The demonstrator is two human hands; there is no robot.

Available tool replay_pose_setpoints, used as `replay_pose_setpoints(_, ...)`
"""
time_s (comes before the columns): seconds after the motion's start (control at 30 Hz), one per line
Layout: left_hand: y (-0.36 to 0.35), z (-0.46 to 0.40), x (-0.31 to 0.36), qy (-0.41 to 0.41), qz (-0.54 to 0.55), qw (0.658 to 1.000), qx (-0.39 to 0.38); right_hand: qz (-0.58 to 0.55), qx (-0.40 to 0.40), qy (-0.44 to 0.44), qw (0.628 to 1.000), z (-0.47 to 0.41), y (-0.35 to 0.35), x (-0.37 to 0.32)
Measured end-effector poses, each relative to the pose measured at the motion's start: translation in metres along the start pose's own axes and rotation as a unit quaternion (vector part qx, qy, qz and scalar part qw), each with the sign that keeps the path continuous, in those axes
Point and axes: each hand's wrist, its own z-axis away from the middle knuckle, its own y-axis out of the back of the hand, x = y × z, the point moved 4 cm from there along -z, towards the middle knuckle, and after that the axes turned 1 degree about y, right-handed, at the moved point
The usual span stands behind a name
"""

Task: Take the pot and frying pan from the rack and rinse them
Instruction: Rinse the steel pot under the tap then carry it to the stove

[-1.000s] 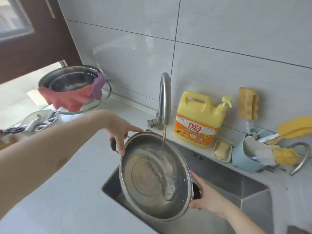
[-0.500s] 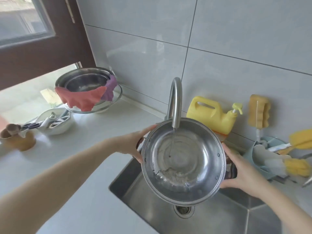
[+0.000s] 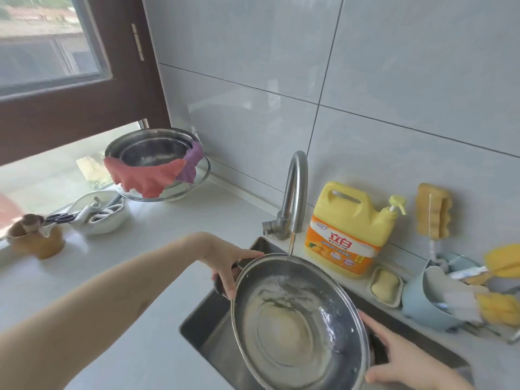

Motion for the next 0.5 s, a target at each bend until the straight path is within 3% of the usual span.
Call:
replay_pose_setpoints(0.13,0.007,0.010,-0.009,-0.018,0.004,0.994,0.104,-0.064,0.144,0.020,0.987,-0.014,-0.032,0.017)
replay_pose_setpoints(0.3,-0.014,-0.008,-0.005,-0.111,-0.061,0.970,0.209,-0.032,0.241,0.050,0.969,-0.003,-0.011,0.022)
replay_pose_setpoints(0.5,-0.063,-0.049,0.007,-0.146,-0.171,0.896,0.384,0.096,0.331,0.021,0.939,0.043,0.016,0.037)
